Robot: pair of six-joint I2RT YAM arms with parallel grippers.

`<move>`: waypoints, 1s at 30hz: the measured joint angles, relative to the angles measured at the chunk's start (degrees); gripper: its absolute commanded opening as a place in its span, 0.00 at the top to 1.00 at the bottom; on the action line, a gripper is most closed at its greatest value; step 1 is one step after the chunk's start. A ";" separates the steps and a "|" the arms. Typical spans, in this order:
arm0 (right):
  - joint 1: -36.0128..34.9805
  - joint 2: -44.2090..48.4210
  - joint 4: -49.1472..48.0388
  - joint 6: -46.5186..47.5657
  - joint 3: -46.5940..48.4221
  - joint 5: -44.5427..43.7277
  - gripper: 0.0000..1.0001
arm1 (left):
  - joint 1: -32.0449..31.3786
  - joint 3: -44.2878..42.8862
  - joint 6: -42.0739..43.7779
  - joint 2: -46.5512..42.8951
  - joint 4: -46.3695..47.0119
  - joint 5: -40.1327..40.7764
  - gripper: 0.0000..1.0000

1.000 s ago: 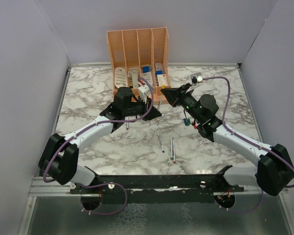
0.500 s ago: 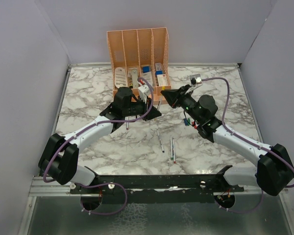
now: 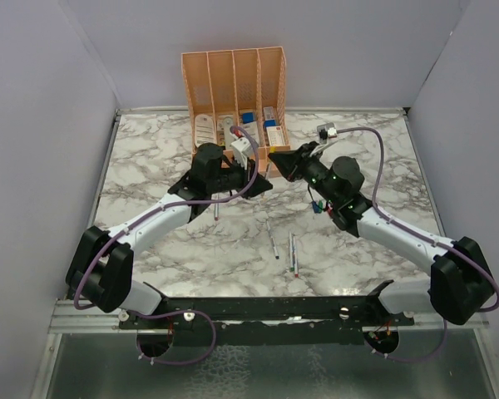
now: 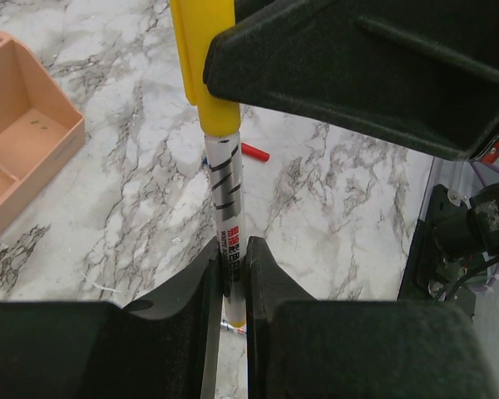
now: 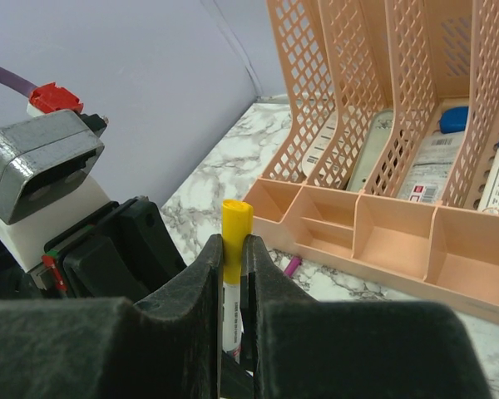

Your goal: Insert the pens into the pen caps

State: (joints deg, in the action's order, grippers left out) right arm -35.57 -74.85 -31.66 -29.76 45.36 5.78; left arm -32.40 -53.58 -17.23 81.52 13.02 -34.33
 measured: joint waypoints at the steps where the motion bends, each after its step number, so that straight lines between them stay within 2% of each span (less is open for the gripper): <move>1: 0.02 -0.28 0.00 -0.07 0.44 0.04 0.99 | 0.11 -0.35 0.00 0.04 -0.28 0.15 1.00; 11: 0.09 -4.17 0.94 -0.20 4.90 1.25 0.99 | 1.36 -2.67 -0.04 0.17 -2.69 1.62 1.00; 30: -1.88 -10.64 9.27 4.11 13.40 1.11 0.99 | 4.57 -3.30 0.00 0.48 -6.38 4.22 1.00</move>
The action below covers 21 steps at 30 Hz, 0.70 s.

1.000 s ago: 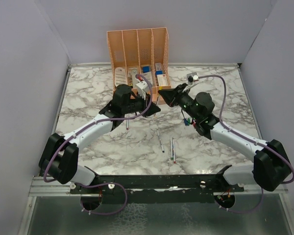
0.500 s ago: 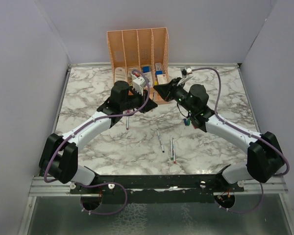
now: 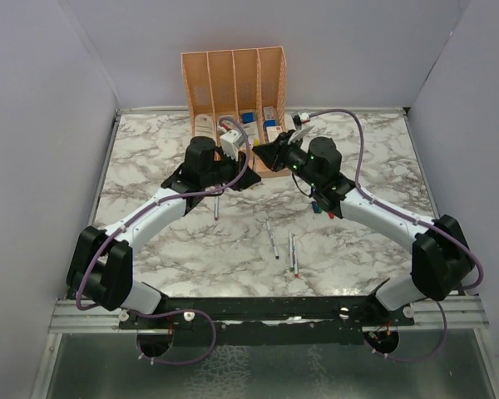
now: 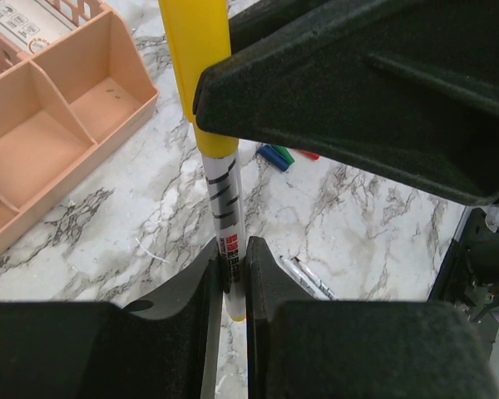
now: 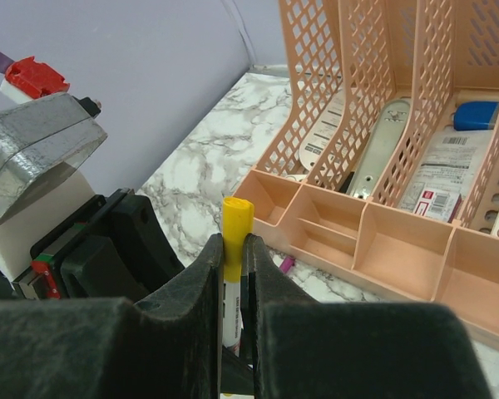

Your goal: Insert the pens into the pen caps

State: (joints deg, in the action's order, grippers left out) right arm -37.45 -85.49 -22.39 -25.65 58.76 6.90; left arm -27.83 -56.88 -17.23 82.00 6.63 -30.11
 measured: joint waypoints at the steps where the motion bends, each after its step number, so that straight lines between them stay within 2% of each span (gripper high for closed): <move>1: -0.22 -0.39 0.15 0.28 0.33 -0.07 0.99 | 0.24 0.00 0.00 0.00 -0.35 0.00 1.00; 14: -2.67 -3.13 2.12 2.16 3.30 -2.51 0.98 | 2.34 0.24 -0.07 -0.04 -2.14 -0.13 1.00; 17: -3.10 -3.76 4.59 2.12 4.74 -2.58 0.82 | 2.58 1.62 -0.26 -0.70 -1.73 -0.09 1.00; 21: -4.26 -4.20 9.22 1.92 5.81 -1.62 0.76 | 2.95 5.09 -0.20 -2.97 -1.16 0.63 1.00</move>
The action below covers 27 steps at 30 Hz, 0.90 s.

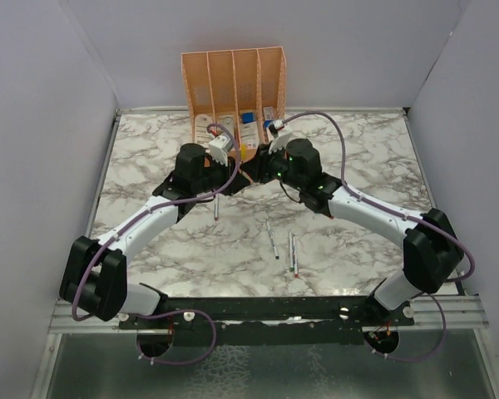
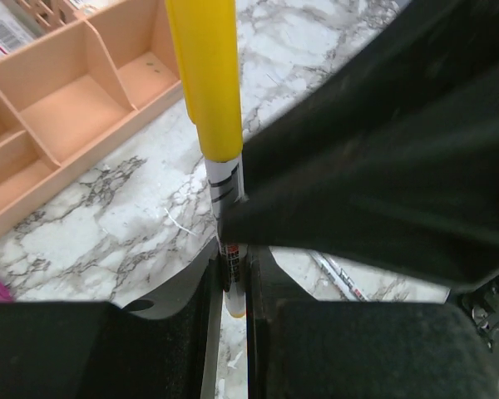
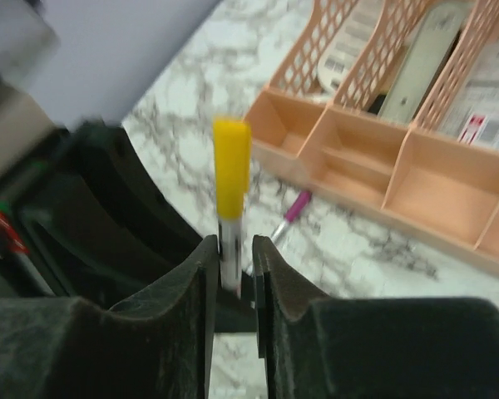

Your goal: Insert the pens into the pen caps

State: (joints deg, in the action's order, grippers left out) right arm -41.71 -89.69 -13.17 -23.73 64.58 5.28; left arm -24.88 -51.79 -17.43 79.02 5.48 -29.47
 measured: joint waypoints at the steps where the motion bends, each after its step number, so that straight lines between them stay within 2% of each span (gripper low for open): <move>1: -0.50 -0.02 1.81 -0.07 -0.04 0.31 0.75 | 0.07 0.52 0.07 -0.72 0.37 0.66 1.00; 7: -2.14 -0.66 8.26 0.72 1.97 0.31 0.65 | 0.31 3.93 0.46 -3.98 -0.90 2.95 1.00; 18: -2.10 -0.66 10.32 2.84 4.02 -2.27 0.66 | 0.46 1.90 1.44 -0.26 -7.30 5.09 1.00; 19: -2.10 -0.66 10.29 2.82 3.96 -2.32 0.67 | 0.46 1.70 1.51 -0.17 -7.45 5.07 1.00; 23: -2.10 -0.66 10.10 2.49 3.08 -2.56 0.91 | 0.44 1.53 1.57 -0.13 -7.72 5.07 1.00; 25: -2.10 -0.70 10.08 2.10 2.62 -2.56 0.98 | 0.44 1.53 1.57 -0.02 -8.11 5.07 1.00; 27: -2.10 -1.01 9.99 1.64 2.54 -2.56 0.99 | 0.44 1.53 1.55 0.35 -8.63 5.07 1.00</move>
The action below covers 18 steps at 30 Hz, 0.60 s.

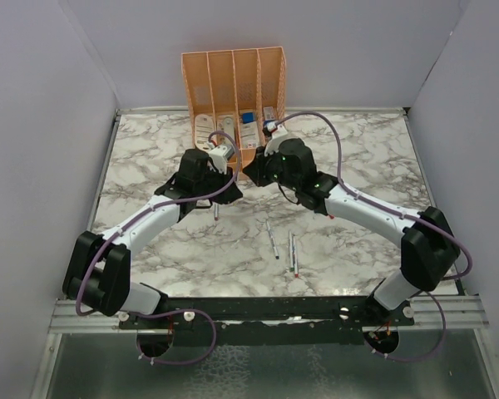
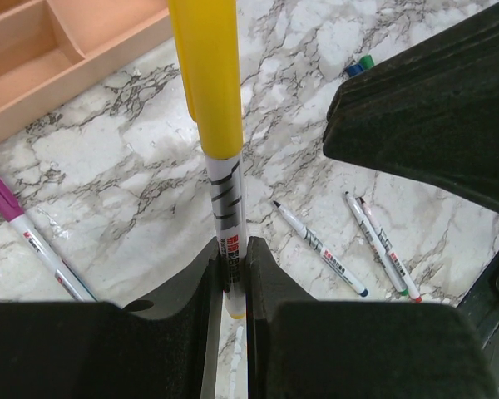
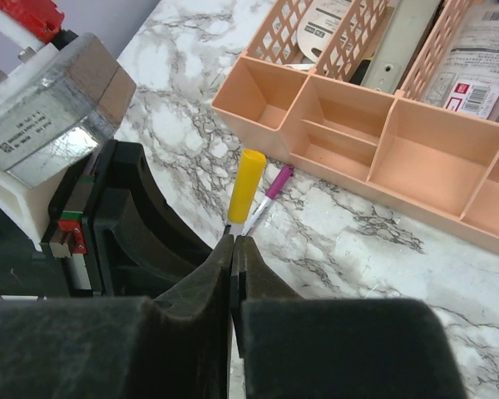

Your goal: Insert the pens into the pen caps

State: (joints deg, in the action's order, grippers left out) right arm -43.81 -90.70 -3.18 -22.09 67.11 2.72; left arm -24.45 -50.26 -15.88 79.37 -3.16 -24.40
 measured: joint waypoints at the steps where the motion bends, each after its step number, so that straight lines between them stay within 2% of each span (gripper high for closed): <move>1: 0.00 -0.37 -0.31 -0.20 0.00 0.04 0.99 | 0.00 0.00 -0.02 0.26 -0.31 0.00 1.00; 11: 0.00 -7.15 -1.51 -1.20 0.50 2.34 0.99 | 0.09 0.02 -0.22 1.55 -2.29 0.00 1.00; 18: 0.15 -8.22 -1.62 -1.57 1.09 3.41 0.99 | 0.39 0.02 -0.52 3.17 -2.93 0.50 1.00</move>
State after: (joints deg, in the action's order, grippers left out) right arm -43.66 -98.91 -4.80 -23.66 68.20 6.13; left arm -24.05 -50.24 -16.40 82.54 -6.09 -23.90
